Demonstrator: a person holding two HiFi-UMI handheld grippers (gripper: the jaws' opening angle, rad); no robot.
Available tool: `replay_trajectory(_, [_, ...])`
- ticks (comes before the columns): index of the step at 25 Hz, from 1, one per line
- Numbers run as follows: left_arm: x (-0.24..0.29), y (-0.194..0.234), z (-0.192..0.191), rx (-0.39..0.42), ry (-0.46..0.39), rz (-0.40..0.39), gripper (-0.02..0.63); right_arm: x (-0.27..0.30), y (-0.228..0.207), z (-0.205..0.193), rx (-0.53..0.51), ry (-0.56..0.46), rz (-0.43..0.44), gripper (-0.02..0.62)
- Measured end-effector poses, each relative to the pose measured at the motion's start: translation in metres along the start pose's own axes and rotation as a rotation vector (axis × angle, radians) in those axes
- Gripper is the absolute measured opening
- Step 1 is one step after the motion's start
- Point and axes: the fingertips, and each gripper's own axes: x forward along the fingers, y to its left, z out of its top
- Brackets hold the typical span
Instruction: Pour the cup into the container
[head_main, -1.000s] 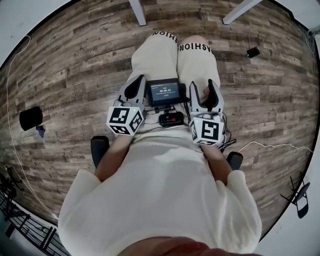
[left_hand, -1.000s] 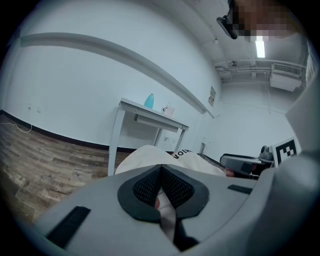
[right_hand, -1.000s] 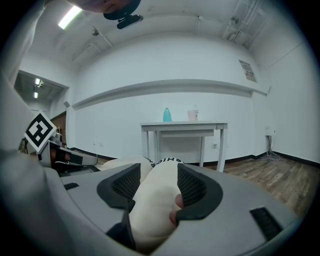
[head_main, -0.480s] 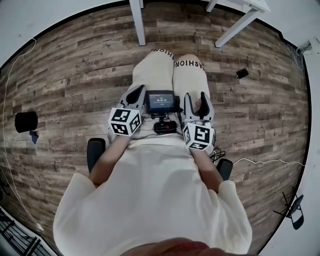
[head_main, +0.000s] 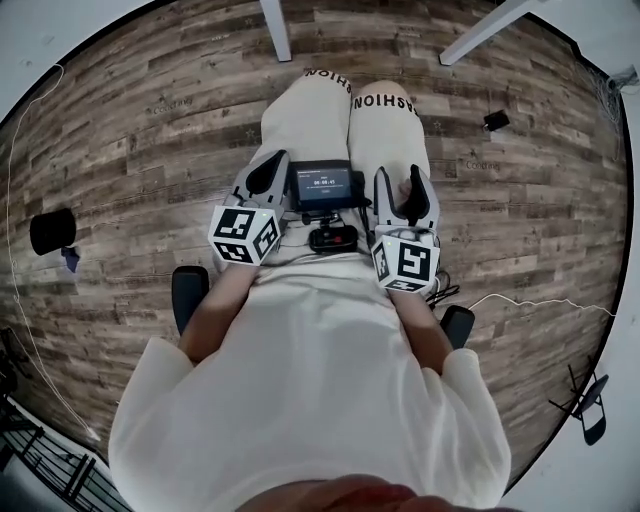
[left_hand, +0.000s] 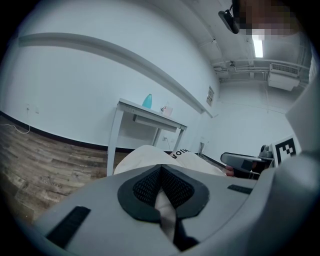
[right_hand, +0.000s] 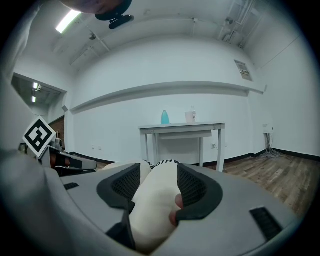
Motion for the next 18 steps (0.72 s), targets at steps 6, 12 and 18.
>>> replay_trajectory(6, [0.0014, 0.0023, -0.0012, -0.008, -0.004, 0.004, 0.011, 0.0030, 0.0004, -0.0040, -0.004, 0.004, 0.004, 0.236])
replay_trajectory(12, [0.0024, 0.0024, -0.0032, -0.013, -0.008, 0.006, 0.011, 0.0025, -0.0010, -0.0055, -0.002, 0.004, 0.002, 0.236])
replay_trajectory(18, [0.0012, 0.0026, -0.0032, -0.011, -0.008, 0.006, 0.011, 0.0021, -0.0004, -0.0064, 0.003, 0.005, 0.001, 0.236])
